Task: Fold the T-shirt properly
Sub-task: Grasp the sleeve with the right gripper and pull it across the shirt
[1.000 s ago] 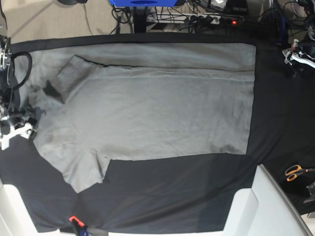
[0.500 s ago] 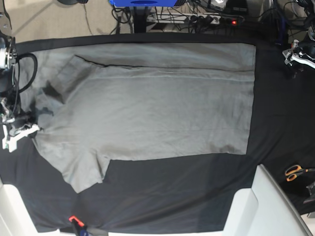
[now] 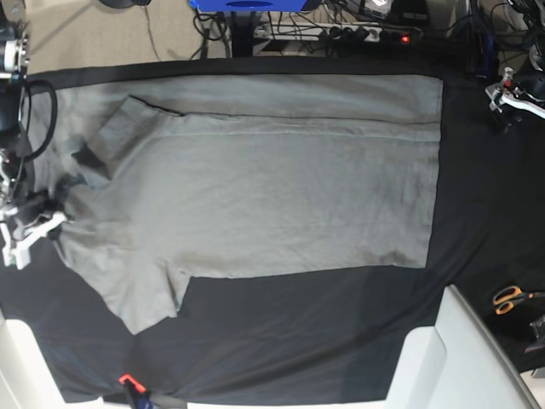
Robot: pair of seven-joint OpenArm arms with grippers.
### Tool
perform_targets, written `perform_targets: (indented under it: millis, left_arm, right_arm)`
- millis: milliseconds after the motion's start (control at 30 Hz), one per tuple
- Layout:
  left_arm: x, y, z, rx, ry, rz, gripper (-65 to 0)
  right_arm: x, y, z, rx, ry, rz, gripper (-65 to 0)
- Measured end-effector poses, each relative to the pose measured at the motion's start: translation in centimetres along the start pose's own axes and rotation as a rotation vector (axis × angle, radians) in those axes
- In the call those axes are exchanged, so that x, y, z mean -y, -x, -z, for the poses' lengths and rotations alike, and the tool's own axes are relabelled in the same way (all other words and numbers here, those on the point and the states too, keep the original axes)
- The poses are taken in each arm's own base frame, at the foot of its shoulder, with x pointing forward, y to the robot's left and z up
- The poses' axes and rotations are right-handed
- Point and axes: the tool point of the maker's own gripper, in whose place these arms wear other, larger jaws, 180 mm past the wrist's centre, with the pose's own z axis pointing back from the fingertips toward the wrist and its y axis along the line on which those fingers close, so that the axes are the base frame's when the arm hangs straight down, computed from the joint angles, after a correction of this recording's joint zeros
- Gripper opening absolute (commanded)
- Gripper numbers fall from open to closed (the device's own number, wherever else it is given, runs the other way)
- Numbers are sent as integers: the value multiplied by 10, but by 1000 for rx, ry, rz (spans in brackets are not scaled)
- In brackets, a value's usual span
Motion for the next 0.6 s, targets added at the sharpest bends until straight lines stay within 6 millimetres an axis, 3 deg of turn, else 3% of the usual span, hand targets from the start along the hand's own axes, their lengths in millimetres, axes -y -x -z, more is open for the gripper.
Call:
perform_targets:
  millis: [267, 433, 600]
  left_arm:
    - [-1, 0, 0, 1, -5, -3, -146]
    - [-1, -1, 0, 0, -6, -2, -146]
    - [19, 5, 9, -24, 48, 25, -146]
  right_arm:
    - [-20, -7, -32, -21, -24, -28, -650]
    - [-31, 8, -50, -65, -30, -15, -650]
    - [-45, 15, -66, -83, -42, -23, -650]
